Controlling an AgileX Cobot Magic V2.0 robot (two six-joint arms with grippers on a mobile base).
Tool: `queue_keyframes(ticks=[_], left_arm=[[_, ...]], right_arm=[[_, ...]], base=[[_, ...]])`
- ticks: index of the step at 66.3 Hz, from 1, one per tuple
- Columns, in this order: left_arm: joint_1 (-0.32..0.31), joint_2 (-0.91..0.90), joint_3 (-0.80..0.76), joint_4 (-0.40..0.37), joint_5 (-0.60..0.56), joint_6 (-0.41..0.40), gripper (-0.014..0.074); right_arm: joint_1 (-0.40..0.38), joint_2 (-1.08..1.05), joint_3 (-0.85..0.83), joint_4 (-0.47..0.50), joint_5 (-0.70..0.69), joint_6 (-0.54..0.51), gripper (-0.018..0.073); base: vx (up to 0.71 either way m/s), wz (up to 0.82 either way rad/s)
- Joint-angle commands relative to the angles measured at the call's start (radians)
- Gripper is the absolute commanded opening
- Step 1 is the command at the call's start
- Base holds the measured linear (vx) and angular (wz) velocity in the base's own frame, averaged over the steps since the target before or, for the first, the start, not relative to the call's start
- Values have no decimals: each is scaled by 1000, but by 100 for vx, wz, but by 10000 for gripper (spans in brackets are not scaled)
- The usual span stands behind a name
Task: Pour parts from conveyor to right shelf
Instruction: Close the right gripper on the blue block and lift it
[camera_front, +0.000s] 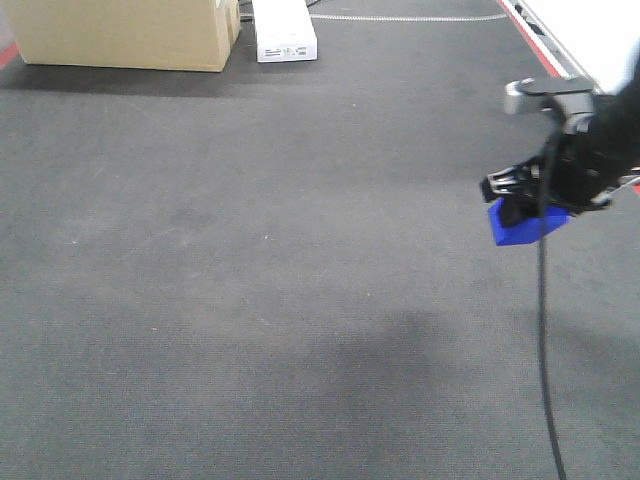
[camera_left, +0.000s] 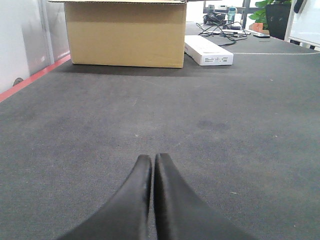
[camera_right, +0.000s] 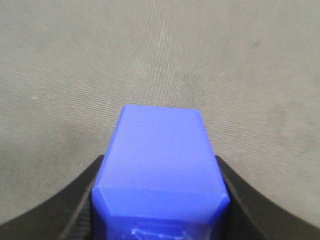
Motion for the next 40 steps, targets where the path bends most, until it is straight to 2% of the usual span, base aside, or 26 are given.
queue_keyframes(ticks=[1, 11, 19, 27, 40], left_arm=[[-5, 17, -20, -8, -79, -8, -6], [-5, 17, -20, -8, -79, -8, -6], [-5, 17, -20, -8, -79, -8, -6], [-5, 17, -20, -8, -79, -8, -6], [-5, 17, -20, -8, -79, -8, -6]], right_arm=[[-2, -196, 131, 3, -166, -14, -6], [-2, -447, 445, 7, -404, -14, -6], [-2, -645, 621, 7, -557, -12, -6], [-2, -832, 739, 11, -619, -12, -6], [-2, -1090, 886, 11, -640, -12, -6]], base=[[0, 0], [0, 0], [0, 0], [0, 0], [0, 0]])
